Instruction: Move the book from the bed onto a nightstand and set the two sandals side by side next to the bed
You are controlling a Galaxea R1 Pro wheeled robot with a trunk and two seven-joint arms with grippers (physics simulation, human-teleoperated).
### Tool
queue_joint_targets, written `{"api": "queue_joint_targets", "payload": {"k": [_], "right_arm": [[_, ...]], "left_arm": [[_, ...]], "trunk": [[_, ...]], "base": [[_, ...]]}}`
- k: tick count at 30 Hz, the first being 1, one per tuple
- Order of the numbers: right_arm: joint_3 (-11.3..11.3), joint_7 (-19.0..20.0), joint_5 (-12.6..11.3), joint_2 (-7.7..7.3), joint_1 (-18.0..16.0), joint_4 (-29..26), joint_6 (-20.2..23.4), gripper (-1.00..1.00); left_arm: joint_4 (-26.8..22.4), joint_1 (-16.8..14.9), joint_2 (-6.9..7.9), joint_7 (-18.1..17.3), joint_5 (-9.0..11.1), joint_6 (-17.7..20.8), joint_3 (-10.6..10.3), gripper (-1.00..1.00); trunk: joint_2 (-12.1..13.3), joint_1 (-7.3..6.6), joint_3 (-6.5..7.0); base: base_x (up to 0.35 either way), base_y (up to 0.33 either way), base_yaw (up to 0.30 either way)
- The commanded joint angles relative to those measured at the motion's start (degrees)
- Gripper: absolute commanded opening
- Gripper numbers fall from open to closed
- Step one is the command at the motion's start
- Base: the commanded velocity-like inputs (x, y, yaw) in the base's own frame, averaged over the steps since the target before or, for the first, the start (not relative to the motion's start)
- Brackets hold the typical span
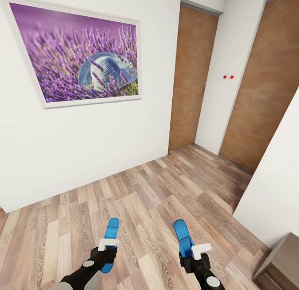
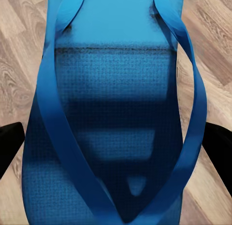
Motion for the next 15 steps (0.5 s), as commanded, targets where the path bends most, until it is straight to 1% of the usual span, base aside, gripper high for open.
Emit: {"api": "queue_joint_targets", "payload": {"k": [1, 8, 15], "right_arm": [[0.2, -0.5, 0.1, -0.03, 0.0, -0.1, 0.4, -1.0], [0.2, -0.5, 0.1, -0.03, 0.0, -0.1, 0.4, -1.0], [0.2, -0.5, 0.1, -0.03, 0.0, -0.1, 0.4, -1.0]], "left_arm": [[0.1, -0.1, -0.01, 0.2, 0.4, -0.2, -0.5, -1.0], [0.1, -0.1, -0.05, 0.2, 0.4, -0.2, -0.5, -1.0], [0.1, -0.1, -0.07, 0.2, 0.4, -0.2, -0.5, -1.0]], "trunk": [[-0.1, 0.01, 0.0], [-0.1, 0.01, 0.52], [-0.1, 0.01, 1.07]], "base": [[0.0, 0.0, 0.205], [0.0, 0.0, 0.187], [0.0, 0.0, 0.159]]}}
